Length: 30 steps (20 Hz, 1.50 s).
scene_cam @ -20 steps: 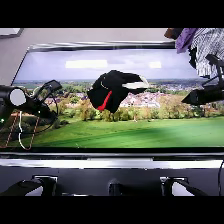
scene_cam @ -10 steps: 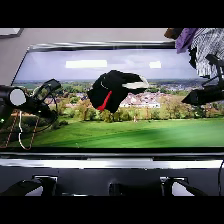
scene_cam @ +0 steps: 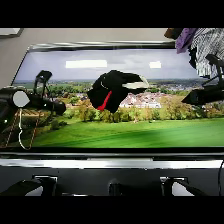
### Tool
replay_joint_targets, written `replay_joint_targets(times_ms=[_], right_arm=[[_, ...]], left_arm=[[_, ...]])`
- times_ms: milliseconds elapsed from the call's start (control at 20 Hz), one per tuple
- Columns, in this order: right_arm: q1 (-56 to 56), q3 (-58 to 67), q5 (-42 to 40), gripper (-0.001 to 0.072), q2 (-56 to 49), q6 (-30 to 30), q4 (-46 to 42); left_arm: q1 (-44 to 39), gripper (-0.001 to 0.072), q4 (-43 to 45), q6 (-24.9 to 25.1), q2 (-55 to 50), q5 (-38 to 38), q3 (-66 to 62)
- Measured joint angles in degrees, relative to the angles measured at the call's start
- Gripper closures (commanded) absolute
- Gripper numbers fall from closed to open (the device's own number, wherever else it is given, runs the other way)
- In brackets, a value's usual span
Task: Fold the clothes and pants, and hang the long-sleeved shirts on hangers.
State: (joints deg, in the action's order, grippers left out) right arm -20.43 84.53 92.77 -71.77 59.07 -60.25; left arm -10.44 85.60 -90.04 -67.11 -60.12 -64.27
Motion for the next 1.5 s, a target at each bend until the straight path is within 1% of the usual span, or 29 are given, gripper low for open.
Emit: replay_joint_targets(times_ms=[50, 100, 150, 200, 250, 350, 500, 550, 600, 650, 700, 750, 800, 850, 950, 1050, 1100, 1250, 1350, 1500], right_arm=[[0.0, 0.0, -0.09, 0.062, 0.0, 0.0, 0.02], [0.0, 0.0, -0.11, 0.062, 0.0, 0.0, 0.02], [0.0, 0.0, -0.2, 0.062, 0.0, -0.02, 0.02], [0.0, 0.0, -0.28, 0.062, 0.0, -0.02, 0.07], [0.0, 0.0, -0.28, 0.062, 0.0, -0.02, 0.04], [0.0, 0.0, -0.28, 0.062, 0.0, -0.02, 0.04], [0.0, 0.0, -0.31, 0.062, 0.0, -0.02, 0.04], [0.0, 0.0, -0.31, 0.062, 0.0, -0.02, 0.04], [0.0, 0.0, -0.33, 0.0619, 0.0, 0.0, 0.07], [0.0, 0.0, -0.39, 0.0598, 0.0, 0.0, 0.07], [0.0, -0.04, -0.79, 0.0463, 0.0, 0.04, 0.07], [0.0, -0.15, -1.75, 0.0142, 0.0, 0.26, 0.07], [0.0, -0.5, -3.96, 0.0029, -0.02, 1.75, -0.13], [0.0, -1.05, -6.97, 0.0023, -0.2, 4.46, -0.2], [0.07, -2.86, -14.6, 0.0021, -1.38, 11.89, 1.25], [1.22, -4.74, -22.93, 0.0016, -4.46, 18.34, 5.51], [2.47, -5.31, -26.12, 0.0016, -6.58, 20.39, 7.91], [9.16, -6.25, -37.0, 0.0016, -14.38, 24.26, 15.76], [15.08, -6.49, -46.53, 0.0017, -19.52, 26.03, 20.31], [22.16, -6.51, -57.96, 0.0019, -25.14, 29.9, 23.96]], left_arm=[[0.5, -0.0013, -3.13, -3.96, -1.36, 3.63, 0.24], [1.22, -0.0013, -8.61, -6.71, -3.43, 7.37, 0.44], [1.9, -0.0013, -15.37, -7.67, -5.86, 10.54, 0.52], [2.56, -0.0013, -23.82, -6.58, -9.11, 13.62, 0.44], [2.95, -0.0013, -31.43, -4.46, -12.41, 15.47, -0.02], [3.13, -0.0013, -44.37, -0.48, -19.5, 18.38, -1.84], [2.32, -0.0013, -54.93, 2.49, -29.2, 20.72, -6.21], [1.88, 0.0115, -56.74, 2.93, -31.65, 20.98, -7.54], [1.46, 0.0444, -58.29, 3.32, -33.99, 21.27, -8.83], [1.18, 0.0667, -59.3, 3.69, -35.69, 21.33, -9.79], [0.94, 0.067, -60.22, 3.89, -37.05, 21.31, -10.47], [0.79, 0.067, -60.7, 4.2, -38.12, 21.14, -11.02], [0.72, 0.0671, -61.31, 4.17, -38.88, 20.63, -11.41], [0.72, 0.067, -61.61, 4.22, -39.28, 20.17, -11.67], [0.96, 0.067, -62.01, 4.39, -39.67, 19.45, -12.0], [1.27, 0.0671, -62.34, 4.52, -39.69, 18.75, -12.17], [1.42, 0.0671, -62.36, 4.55, -39.69, 18.64, -12.24], [1.68, 0.0671, -62.58, 4.57, -39.67, 18.27, -12.33], [1.75, 0.0671, -62.62, 4.57, -39.67, 18.23, -12.33], [1.77, 0.0671, -62.66, 4.59, -39.65, 18.16, -12.33]])
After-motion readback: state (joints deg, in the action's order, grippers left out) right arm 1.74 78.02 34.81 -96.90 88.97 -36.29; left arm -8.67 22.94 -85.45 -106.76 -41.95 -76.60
